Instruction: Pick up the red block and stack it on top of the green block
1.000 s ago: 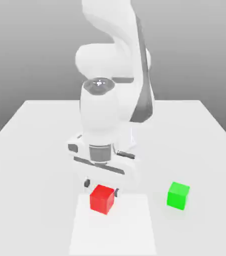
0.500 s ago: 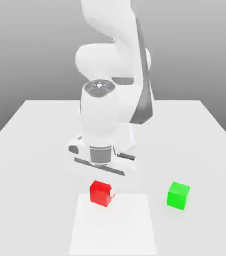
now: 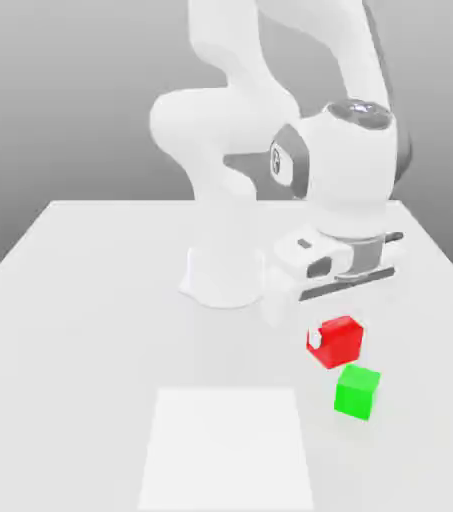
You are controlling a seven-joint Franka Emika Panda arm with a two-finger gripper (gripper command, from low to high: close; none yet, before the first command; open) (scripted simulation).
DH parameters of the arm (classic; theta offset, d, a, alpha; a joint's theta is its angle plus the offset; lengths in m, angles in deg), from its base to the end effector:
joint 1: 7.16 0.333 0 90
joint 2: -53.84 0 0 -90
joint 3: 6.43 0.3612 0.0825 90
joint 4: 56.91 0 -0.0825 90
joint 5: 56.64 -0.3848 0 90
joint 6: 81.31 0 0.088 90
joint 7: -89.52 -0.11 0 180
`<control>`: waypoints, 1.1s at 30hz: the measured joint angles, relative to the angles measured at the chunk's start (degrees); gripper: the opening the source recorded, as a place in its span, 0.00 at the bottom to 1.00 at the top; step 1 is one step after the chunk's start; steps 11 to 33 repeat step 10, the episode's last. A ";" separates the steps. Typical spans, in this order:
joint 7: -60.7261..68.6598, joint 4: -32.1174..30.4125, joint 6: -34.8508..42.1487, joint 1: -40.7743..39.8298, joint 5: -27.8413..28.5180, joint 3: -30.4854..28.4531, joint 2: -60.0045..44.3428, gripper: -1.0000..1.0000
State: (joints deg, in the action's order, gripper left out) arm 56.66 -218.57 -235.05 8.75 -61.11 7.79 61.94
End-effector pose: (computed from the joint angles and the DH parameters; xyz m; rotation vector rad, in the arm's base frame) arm 0.3173 0.1785 0.2832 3.1359 -0.1884 0.0002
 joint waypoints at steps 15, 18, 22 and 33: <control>-4.94 0.68 -11.38 0.22 8.80 -0.90 -12.41 1.00; -4.94 0.68 -11.38 0.22 8.80 -0.90 -12.41 1.00; -4.94 0.68 -11.38 0.22 8.80 -0.90 -12.41 1.00; -4.94 0.68 -11.38 0.22 8.80 -0.90 -12.41 1.00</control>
